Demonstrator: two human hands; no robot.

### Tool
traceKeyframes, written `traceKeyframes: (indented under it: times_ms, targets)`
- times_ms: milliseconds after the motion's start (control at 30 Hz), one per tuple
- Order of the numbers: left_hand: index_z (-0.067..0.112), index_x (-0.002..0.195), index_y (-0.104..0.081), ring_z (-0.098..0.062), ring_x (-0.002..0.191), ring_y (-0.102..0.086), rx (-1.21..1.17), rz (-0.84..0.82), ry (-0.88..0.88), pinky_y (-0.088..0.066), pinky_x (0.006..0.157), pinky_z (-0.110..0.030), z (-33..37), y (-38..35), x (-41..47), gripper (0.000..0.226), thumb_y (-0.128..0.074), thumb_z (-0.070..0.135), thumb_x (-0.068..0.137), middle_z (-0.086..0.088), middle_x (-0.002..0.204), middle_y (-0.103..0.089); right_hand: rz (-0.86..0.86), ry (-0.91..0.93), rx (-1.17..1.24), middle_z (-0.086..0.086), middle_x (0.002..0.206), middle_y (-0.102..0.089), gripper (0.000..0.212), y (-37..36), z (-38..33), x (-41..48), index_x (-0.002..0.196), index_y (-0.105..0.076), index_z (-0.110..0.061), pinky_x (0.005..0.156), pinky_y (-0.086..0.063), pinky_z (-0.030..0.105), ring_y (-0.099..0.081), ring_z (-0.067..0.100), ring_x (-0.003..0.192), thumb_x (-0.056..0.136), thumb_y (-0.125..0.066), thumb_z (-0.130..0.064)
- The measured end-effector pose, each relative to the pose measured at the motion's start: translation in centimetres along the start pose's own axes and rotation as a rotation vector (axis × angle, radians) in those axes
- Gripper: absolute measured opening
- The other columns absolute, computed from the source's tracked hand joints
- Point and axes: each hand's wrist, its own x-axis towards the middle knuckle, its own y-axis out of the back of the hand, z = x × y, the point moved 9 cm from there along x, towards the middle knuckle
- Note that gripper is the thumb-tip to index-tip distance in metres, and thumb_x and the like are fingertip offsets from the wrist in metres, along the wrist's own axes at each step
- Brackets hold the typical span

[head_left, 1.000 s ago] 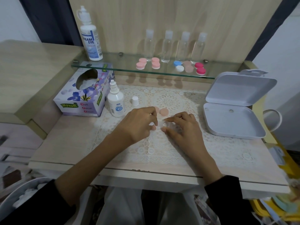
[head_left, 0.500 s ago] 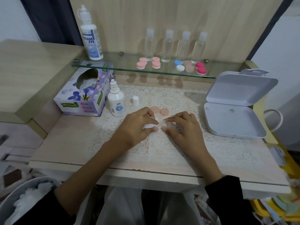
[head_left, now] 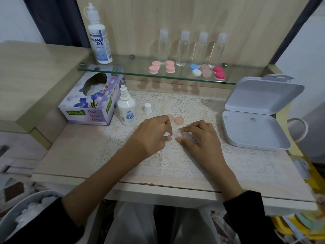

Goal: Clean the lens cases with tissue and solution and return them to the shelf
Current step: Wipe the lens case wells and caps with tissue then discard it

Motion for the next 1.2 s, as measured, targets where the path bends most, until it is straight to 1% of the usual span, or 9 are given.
traceKeyframes:
  times_ms: [100,233,367,500,633,700,767,1000,1200]
  targets:
    - [0.008,0.077,-0.073,-0.02,0.068,-0.066,-0.062,0.074,-0.009,-0.052,0.054,-0.032,-0.4,0.2,-0.3,0.017,-0.079,-0.002,0.064,-0.001,0.086,-0.066,-0.002,-0.003,0.014,-0.01,0.099,-0.055,0.034,0.0,0.0,0.0,0.102,-0.073,-0.027,0.08,-0.044,0.039,-0.044,0.013,0.095,0.078,-0.065,-0.05]
    - [0.014,0.075,-0.075,-0.011,0.077,-0.064,-0.224,0.164,0.106,-0.052,0.067,-0.035,-1.4,0.4,-0.7,0.01,-0.081,0.011,0.068,0.007,0.086,-0.066,-0.002,-0.001,0.017,-0.01,0.099,-0.057,0.034,0.0,-0.1,0.0,0.102,-0.073,-0.027,0.081,-0.044,0.04,-0.045,0.014,0.095,0.078,-0.066,-0.05]
    - [0.019,0.077,-0.076,-0.004,0.087,-0.061,-0.467,0.179,0.318,-0.045,0.084,-0.023,-3.5,-0.2,-1.2,0.01,-0.081,0.012,0.071,0.013,0.087,-0.064,-0.003,-0.012,0.027,-0.011,0.099,-0.056,0.035,0.0,0.0,0.0,0.102,-0.073,-0.028,0.082,-0.043,0.038,-0.045,0.012,0.096,0.077,-0.066,-0.051]
    - [0.025,0.083,-0.073,0.003,0.088,-0.06,-0.658,0.252,0.419,-0.044,0.085,-0.014,-4.9,0.1,-1.6,0.014,-0.075,0.013,0.078,0.009,0.091,-0.065,-0.012,-0.03,0.036,-0.013,0.098,-0.055,0.035,0.0,0.1,0.0,0.102,-0.073,-0.03,0.083,-0.043,0.037,-0.044,0.011,0.097,0.076,-0.065,-0.052]
    - [0.019,0.104,-0.072,-0.01,0.106,-0.056,-0.496,-0.011,0.298,-0.041,0.094,-0.024,-3.9,-0.9,-0.2,0.023,-0.073,0.024,0.081,0.002,0.108,-0.06,-0.016,-0.037,0.033,-0.013,0.099,-0.055,0.035,0.0,0.1,0.0,0.102,-0.073,-0.03,0.084,-0.043,0.039,-0.045,0.012,0.098,0.076,-0.065,-0.052]
    - [0.021,0.108,-0.071,-0.009,0.108,-0.053,-0.4,-0.156,0.26,-0.038,0.095,-0.024,-3.5,-1.3,0.4,0.029,-0.074,0.024,0.08,0.005,0.111,-0.057,-0.018,-0.041,0.033,-0.012,0.099,-0.056,0.035,0.0,0.1,0.0,0.102,-0.073,-0.029,0.084,-0.044,0.04,-0.046,0.013,0.099,0.076,-0.065,-0.052]
    - [0.022,0.108,-0.071,-0.008,0.106,-0.052,-0.374,-0.213,0.246,-0.036,0.092,-0.022,-3.3,-1.2,0.8,0.031,-0.076,0.024,0.078,0.007,0.109,-0.057,-0.018,-0.044,0.037,-0.012,0.099,-0.056,0.034,0.1,0.0,0.0,0.102,-0.073,-0.03,0.085,-0.044,0.041,-0.046,0.013,0.099,0.076,-0.065,-0.052]
    - [0.021,0.101,-0.074,-0.017,0.1,-0.058,-0.304,-0.087,0.304,-0.045,0.089,-0.037,-3.7,-0.4,0.3,0.028,-0.078,0.027,0.074,-0.001,0.103,-0.065,-0.025,-0.041,0.025,-0.011,0.1,-0.056,0.037,0.0,0.1,0.0,0.102,-0.073,-0.028,0.085,-0.044,0.041,-0.046,0.015,0.1,0.077,-0.064,-0.053]
    - [0.015,0.099,-0.074,-0.018,0.095,-0.06,-0.243,0.077,0.366,-0.044,0.085,-0.033,-3.4,0.3,-0.9,0.03,-0.076,0.033,0.076,-0.003,0.1,-0.068,-0.027,-0.037,0.017,-0.012,0.1,-0.055,0.046,-0.1,0.1,0.0,0.102,-0.073,-0.028,0.086,-0.043,0.04,-0.046,0.014,0.1,0.076,-0.055,-0.061]
